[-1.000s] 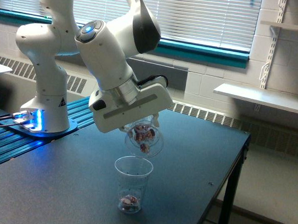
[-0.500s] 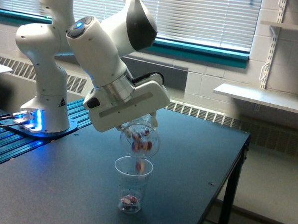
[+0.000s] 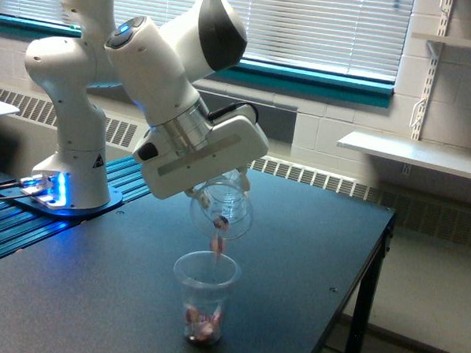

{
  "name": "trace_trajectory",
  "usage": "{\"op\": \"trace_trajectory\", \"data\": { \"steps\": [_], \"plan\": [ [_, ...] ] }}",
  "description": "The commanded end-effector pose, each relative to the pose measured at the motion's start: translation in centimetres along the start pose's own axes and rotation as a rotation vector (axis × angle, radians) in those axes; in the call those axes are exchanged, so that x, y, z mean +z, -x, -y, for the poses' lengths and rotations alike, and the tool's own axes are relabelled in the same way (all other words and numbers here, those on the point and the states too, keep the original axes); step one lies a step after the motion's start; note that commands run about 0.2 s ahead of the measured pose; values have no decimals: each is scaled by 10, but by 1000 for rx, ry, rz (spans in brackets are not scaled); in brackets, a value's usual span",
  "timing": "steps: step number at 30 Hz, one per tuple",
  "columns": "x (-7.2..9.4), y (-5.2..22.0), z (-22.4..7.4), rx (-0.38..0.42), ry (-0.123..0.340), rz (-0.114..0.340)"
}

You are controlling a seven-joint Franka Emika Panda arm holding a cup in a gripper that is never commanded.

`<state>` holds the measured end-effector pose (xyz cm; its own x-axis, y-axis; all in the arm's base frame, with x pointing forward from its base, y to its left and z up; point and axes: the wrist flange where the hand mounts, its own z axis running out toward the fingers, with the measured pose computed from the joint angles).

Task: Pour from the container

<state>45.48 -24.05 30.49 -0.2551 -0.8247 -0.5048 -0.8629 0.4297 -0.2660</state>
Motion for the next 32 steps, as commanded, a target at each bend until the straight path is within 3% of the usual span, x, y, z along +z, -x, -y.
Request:
{"op": "trace_trajectory", "data": {
  "steps": [1,14,24,32],
  "plan": [
    [11,28,-3,-45,19,1],
    [18,53,-7,-81,24,20],
    [38,87,-10,-131,70,-48],
    [40,90,-6,-131,80,-61]
  ]
}}
